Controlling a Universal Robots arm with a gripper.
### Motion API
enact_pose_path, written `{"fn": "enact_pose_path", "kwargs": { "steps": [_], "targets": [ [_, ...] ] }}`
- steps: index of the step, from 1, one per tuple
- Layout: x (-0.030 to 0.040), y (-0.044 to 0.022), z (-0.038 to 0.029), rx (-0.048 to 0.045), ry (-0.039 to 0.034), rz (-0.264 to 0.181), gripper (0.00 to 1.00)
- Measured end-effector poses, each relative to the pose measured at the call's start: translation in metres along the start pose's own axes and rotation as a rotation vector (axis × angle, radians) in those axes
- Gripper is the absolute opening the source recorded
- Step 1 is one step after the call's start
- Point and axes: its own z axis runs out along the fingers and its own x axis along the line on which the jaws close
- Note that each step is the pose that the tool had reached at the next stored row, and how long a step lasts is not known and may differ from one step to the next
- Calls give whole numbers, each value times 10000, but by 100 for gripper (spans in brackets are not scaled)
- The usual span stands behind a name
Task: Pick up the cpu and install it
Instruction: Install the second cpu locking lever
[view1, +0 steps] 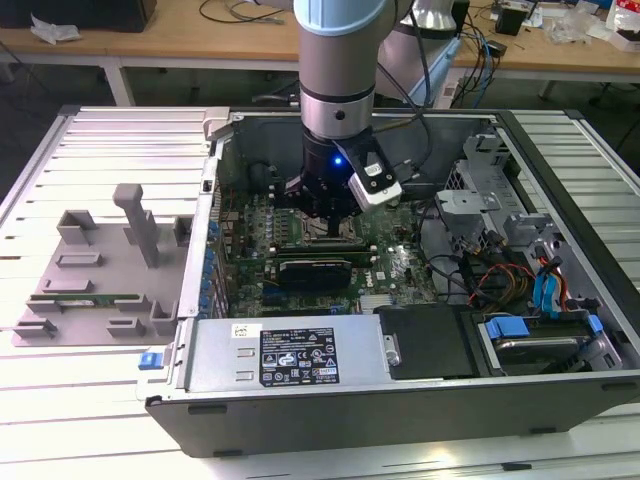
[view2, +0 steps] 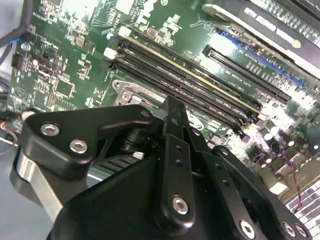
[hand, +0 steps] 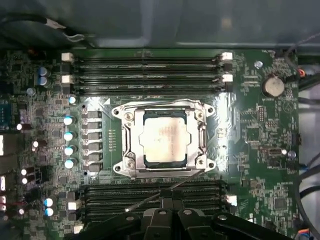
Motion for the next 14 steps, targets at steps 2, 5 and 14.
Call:
{"fn": "enact_pose_path", "kwargs": {
  "steps": [2,5,14],
  "targets": [
    [1,1,11,-31,-3,-467,11],
    [99,15,37,-37,-1,-607,11],
    [105,16,68,-40,-4,-612,11]
  ]
}}
